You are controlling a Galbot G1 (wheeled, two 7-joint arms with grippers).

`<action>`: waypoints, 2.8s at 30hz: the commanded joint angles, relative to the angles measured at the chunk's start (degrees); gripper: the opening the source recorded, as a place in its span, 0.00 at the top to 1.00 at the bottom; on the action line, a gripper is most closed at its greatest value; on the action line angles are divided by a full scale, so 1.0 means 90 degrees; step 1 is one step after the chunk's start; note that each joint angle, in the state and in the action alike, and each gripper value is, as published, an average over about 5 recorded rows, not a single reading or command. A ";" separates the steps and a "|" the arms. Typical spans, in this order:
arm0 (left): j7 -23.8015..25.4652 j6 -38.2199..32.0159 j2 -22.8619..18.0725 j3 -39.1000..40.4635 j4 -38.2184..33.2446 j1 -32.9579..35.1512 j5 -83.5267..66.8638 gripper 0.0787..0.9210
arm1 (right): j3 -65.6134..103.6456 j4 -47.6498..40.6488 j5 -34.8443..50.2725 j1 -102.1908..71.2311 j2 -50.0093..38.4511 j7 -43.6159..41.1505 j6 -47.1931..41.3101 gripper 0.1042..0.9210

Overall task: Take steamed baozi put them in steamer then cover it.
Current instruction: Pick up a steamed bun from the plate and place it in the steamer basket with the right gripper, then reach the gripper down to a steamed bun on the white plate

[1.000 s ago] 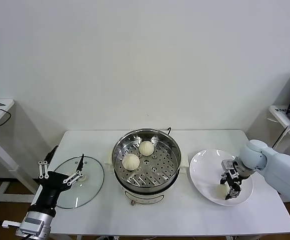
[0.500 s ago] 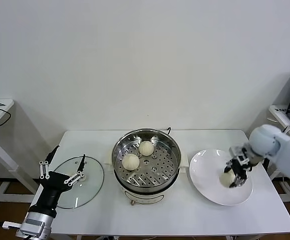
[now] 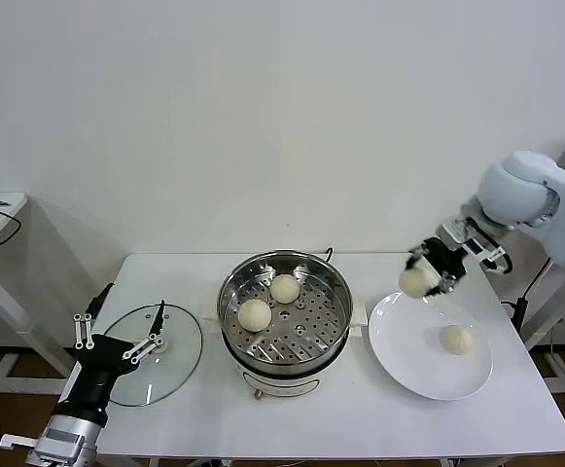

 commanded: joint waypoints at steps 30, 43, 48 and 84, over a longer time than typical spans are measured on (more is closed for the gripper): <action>0.0047 0.0036 0.0126 -0.0269 -0.0039 -0.0092 -0.0218 0.12 | -0.1388 -0.0164 -0.0823 0.0244 0.3227 0.1284 0.2883 0.37; 0.0060 0.0030 0.0156 -0.0325 0.0024 -0.0115 -0.0231 0.12 | -0.1587 -0.0122 -0.0616 0.0023 0.3609 0.1136 0.2622 0.37; 0.0065 0.0028 0.0165 -0.0362 0.0048 -0.0119 -0.0246 0.12 | -0.1623 -0.0204 -0.0658 -0.0091 0.3768 0.1024 0.2584 0.37; 0.0058 0.0015 0.0074 -0.0219 -0.0063 -0.0001 -0.0121 0.12 | -0.1121 -0.0247 0.0692 0.0685 0.0223 -0.0436 0.0123 0.12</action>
